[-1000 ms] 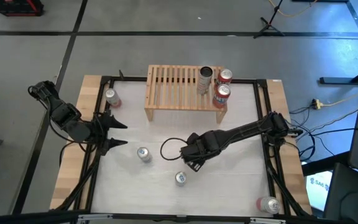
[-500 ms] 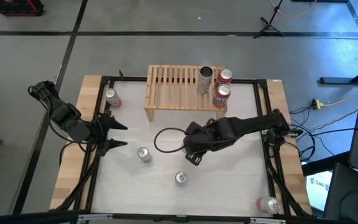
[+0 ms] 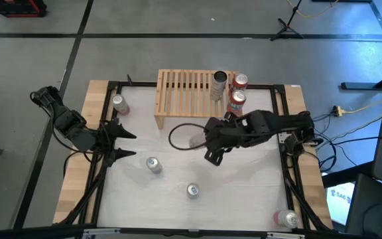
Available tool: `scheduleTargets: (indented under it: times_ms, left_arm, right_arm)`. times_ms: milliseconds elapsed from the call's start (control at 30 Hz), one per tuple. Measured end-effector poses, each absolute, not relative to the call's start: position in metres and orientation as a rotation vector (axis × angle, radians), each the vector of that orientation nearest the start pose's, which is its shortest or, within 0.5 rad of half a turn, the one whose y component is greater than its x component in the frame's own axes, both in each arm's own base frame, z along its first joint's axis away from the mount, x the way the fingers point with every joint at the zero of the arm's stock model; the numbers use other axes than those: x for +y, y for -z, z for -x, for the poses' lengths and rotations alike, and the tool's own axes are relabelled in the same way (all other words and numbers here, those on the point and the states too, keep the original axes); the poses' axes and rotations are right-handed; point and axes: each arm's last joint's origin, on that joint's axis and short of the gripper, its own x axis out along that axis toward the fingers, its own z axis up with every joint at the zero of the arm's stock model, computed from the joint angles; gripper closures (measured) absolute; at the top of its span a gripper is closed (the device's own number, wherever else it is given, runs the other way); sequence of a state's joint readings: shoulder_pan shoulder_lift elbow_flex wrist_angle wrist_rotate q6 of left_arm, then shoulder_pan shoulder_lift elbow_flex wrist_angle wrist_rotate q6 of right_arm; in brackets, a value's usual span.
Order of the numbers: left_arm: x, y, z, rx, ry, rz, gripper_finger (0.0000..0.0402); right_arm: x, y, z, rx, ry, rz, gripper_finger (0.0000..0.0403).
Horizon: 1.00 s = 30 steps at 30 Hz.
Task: Place canned beverage on shelf
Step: Put the white yellow soda can aligned with the other white yellow soda can on the shelf
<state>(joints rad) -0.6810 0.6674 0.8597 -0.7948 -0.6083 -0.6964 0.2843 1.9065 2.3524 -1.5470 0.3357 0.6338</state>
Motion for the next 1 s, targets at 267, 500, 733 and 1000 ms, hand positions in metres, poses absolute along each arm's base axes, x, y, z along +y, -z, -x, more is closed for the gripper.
scheduleTargets:
  times_ms: [267, 500, 733, 1000]
  left_arm:
    - [-0.061, -0.321, -0.101, 0.472, -0.106, 0.320, 0.0077]
    - [-0.060, -0.321, -0.102, 0.458, -0.128, 0.317, 0.0077]
    - [-0.059, -0.321, -0.102, 0.444, -0.155, 0.305, 0.0077]
    - [-0.060, -0.321, -0.101, 0.464, -0.127, 0.331, 0.0077]
  right_arm:
    - [0.068, -0.457, -0.305, 0.889, 0.377, -0.151, 0.0181]
    - [0.041, -0.489, -0.267, 0.765, 0.428, -0.147, 0.0181]
    - [0.001, -0.502, -0.256, 0.733, 0.472, -0.063, 0.0181]
    - [-0.033, -0.492, -0.268, 0.852, 0.369, 0.059, 0.0181]
